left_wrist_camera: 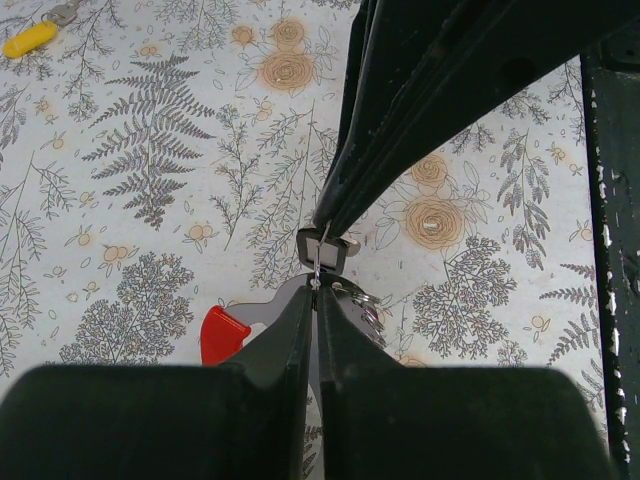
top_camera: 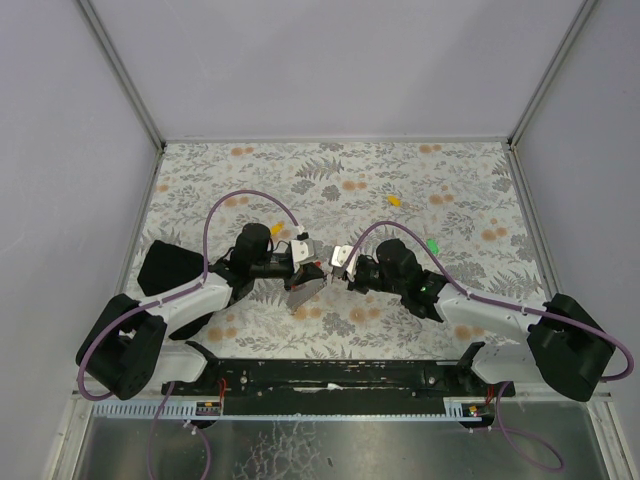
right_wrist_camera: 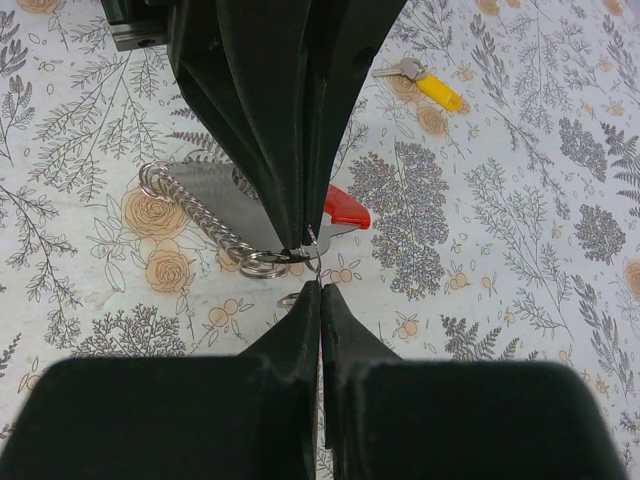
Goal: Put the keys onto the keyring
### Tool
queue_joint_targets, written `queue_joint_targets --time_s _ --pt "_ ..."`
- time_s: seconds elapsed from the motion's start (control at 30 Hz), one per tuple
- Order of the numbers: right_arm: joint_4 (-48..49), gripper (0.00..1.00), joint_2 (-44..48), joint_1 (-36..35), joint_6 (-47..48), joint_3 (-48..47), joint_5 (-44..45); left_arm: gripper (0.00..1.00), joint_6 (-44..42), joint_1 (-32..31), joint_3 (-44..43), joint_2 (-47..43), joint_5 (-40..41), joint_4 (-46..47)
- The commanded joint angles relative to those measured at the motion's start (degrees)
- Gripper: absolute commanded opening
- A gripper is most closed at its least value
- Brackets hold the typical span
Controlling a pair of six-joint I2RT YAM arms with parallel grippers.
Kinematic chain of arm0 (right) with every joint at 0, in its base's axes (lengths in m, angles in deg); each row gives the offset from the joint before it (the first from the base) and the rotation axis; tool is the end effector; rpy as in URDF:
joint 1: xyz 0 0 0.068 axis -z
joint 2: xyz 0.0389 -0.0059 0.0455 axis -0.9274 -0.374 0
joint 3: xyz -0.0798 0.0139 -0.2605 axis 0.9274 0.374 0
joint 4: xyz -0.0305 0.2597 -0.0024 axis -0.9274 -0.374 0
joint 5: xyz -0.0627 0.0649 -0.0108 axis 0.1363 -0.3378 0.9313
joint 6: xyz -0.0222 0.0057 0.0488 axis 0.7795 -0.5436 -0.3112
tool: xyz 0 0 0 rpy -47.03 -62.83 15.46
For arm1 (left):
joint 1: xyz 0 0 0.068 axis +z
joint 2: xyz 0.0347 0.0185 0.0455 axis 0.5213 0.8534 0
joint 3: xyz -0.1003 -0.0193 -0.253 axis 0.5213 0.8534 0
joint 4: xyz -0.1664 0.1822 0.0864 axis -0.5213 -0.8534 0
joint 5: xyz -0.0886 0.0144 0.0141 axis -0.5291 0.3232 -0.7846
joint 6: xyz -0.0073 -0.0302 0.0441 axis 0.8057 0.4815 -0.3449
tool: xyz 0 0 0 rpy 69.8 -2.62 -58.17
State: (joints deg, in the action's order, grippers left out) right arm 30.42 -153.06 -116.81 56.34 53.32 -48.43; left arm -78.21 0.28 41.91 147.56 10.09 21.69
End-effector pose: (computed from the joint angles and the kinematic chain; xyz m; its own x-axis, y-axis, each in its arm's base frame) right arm 0.1702 0.2102 0.2230 0.1927 -0.3761 -0.9063 -0.9048 0.2895 -0.3124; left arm 0.2060 -0.1544 0.1999 0.0322 0.3138 -0.9489 0.9865 0.1424 0.0805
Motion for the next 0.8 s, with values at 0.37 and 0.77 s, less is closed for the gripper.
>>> queue_joint_targets --time_s 0.37,0.77 --pt "3.93 0.0 -0.76 -0.18 -1.18 -1.51 -0.86 0.0 -0.17 -0.25 -0.88 -0.53 -1.29 3.58" --pt "4.29 0.0 -0.04 -0.18 -1.42 -0.89 1.03 0.0 -0.3 -0.24 -0.88 -0.61 -0.91 3.49"
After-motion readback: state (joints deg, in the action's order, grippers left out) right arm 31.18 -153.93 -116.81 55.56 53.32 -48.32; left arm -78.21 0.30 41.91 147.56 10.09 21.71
